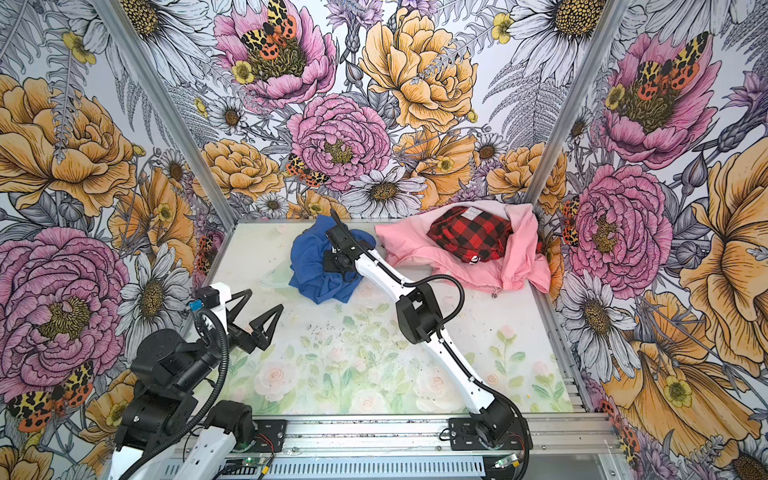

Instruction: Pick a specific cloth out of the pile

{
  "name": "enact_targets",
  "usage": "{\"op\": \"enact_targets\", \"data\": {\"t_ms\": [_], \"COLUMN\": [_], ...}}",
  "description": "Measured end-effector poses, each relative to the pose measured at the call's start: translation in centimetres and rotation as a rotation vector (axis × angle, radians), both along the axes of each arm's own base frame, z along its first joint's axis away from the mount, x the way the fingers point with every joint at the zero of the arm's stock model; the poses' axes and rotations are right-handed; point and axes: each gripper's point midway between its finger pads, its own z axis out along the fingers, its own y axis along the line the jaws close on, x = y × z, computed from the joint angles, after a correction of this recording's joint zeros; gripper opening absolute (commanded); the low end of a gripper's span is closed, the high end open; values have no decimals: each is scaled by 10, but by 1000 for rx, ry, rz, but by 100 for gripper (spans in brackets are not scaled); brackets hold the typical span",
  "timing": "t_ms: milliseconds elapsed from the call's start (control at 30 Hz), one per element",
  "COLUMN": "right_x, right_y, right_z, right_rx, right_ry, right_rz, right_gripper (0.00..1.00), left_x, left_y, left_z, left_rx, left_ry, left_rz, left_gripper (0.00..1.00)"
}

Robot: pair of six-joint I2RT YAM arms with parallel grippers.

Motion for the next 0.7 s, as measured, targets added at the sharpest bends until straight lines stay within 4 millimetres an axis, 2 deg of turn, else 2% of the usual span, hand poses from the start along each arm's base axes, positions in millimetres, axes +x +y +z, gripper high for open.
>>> {"op": "enact_targets", "data": {"t_ms": [200,300,400,567,700], "right_x": [-2,-7,-14,-34,-38], "right_y": [17,29,43,71,69], "right_z": [0,1,4,11,22], "right_rx": [91,142,150,147,101], "right_ry": [12,1,-46,-112,-163], "right_rz": [96,161,224,301,314], "right_gripper": [0,6,19,55,74], "left_x": [-1,-2,-2,-2,-2], "left_y": [-3,-5,-6,-6,-6], "left_z": [0,2,2,2,2], "left_rx": [-4,-6,-8,-8,-8], "left_ry": [-1,-7,-11,-11,-14], "left_rz": [-20,-31,-39,-39,-39], "left_gripper": [99,99,99,99,99]}}
